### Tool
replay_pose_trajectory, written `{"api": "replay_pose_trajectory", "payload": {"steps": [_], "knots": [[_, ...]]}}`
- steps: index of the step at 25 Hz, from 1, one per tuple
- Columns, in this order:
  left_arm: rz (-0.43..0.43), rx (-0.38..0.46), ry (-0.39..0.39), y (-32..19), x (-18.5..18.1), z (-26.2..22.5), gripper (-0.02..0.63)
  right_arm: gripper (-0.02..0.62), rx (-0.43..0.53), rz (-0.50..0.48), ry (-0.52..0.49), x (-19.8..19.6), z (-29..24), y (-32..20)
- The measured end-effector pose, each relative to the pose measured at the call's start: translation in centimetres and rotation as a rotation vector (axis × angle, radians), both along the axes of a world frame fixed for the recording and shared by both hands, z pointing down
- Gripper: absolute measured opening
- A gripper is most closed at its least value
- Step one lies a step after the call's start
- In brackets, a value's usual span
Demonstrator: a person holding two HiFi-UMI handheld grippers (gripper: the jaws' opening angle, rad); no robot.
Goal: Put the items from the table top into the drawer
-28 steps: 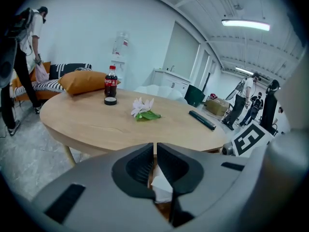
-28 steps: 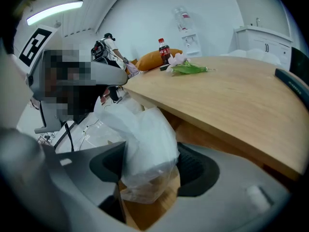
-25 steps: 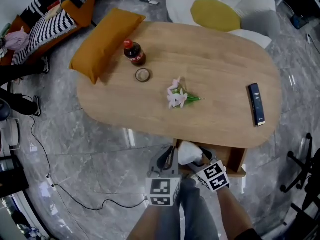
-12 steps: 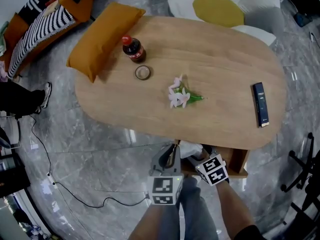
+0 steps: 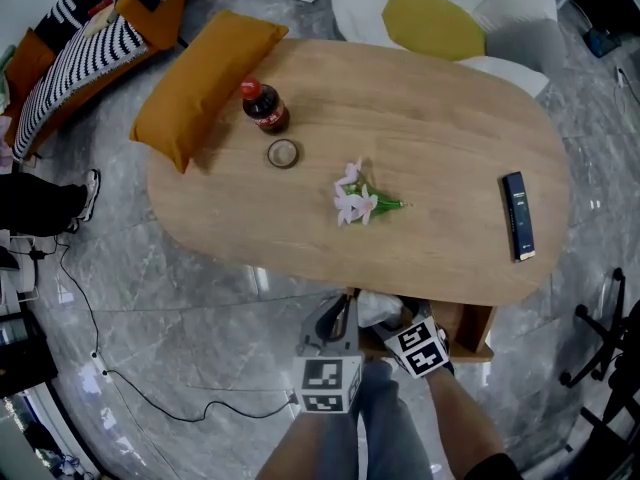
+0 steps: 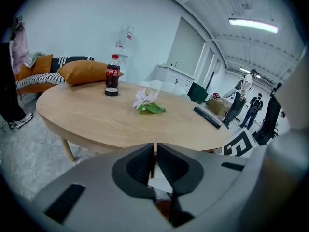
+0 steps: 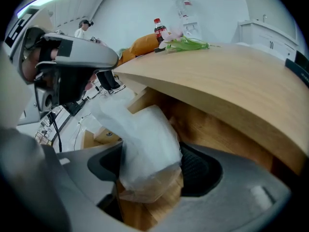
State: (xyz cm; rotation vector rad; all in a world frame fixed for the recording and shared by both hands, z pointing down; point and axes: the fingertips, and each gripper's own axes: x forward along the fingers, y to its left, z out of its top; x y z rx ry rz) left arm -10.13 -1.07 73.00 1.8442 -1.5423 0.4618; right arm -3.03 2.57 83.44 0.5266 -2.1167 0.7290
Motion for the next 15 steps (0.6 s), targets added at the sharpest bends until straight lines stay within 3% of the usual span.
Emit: {"api": "replay_pose_trajectory", "payload": {"steps": [4, 10, 15], "knots": [[0.039, 0.024, -0.023, -0.3, 0.5, -0.7, 0.028, 0.339, -0.014, 0.019, -0.003, 0.1, 0.1, 0.1], [0.042, 0.018, -0.034, -0.5, 0.5, -0.4, 0.028, 0.44, -0.037, 0.05, -0.032, 0.1, -0.5, 0.2], [0.047, 0.012, -0.034, -0.6, 0.6, -1.5, 0.028, 0.463, -0.022, 0.083, -0.066, 0.5, -2.9, 0.5]]}}
